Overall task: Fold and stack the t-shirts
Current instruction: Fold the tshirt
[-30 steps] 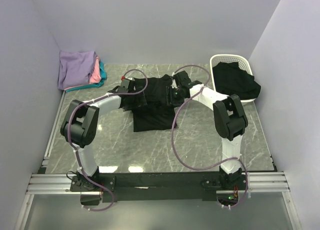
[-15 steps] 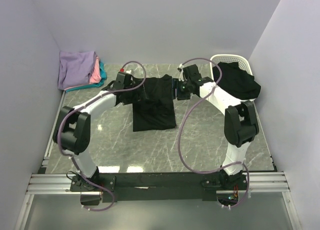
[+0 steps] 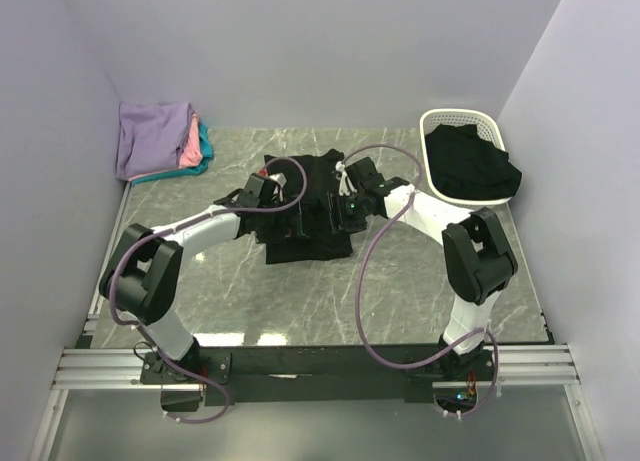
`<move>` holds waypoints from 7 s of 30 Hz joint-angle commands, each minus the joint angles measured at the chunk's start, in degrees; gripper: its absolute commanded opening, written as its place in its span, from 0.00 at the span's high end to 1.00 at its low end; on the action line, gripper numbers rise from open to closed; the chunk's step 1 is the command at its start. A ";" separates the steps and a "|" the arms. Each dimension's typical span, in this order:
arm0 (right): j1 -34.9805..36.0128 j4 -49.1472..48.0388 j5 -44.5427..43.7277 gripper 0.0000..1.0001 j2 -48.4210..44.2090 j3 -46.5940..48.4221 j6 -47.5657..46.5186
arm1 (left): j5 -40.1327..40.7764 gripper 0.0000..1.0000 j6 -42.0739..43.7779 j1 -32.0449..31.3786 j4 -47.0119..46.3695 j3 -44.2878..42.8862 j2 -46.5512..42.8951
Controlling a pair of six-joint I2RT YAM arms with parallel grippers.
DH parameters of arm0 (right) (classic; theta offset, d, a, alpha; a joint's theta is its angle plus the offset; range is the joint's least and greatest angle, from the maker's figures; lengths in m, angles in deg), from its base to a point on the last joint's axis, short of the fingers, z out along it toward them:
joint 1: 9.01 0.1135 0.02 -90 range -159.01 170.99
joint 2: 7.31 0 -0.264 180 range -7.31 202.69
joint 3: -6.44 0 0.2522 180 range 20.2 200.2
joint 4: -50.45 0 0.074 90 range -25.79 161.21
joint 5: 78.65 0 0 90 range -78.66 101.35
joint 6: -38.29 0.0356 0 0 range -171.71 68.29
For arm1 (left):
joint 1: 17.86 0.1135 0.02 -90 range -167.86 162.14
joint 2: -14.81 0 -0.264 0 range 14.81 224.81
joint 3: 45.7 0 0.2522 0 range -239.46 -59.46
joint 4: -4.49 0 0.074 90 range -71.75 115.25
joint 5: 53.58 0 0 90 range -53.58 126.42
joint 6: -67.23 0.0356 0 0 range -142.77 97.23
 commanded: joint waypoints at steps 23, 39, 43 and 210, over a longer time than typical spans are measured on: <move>-0.69 -0.71 -3.70 0.41 12.61 13.18 -1.59 | 7.31 0.01 1.62 -0.12 -1.56 -15.52 14.03; -4.64 1.23 -6.07 0.39 22.63 30.92 -3.08 | 5.82 0.00 7.86 6.29 -1.56 -29.13 20.88; -5.61 2.72 -6.51 0.39 27.37 37.25 -3.17 | 2.49 0.01 9.79 8.67 -2.43 -35.20 25.36; -6.58 -0.97 3.68 1.00 -4.71 1.31 0.44 | 4.50 0.99 0.48 4.28 4.16 -10.24 -0.31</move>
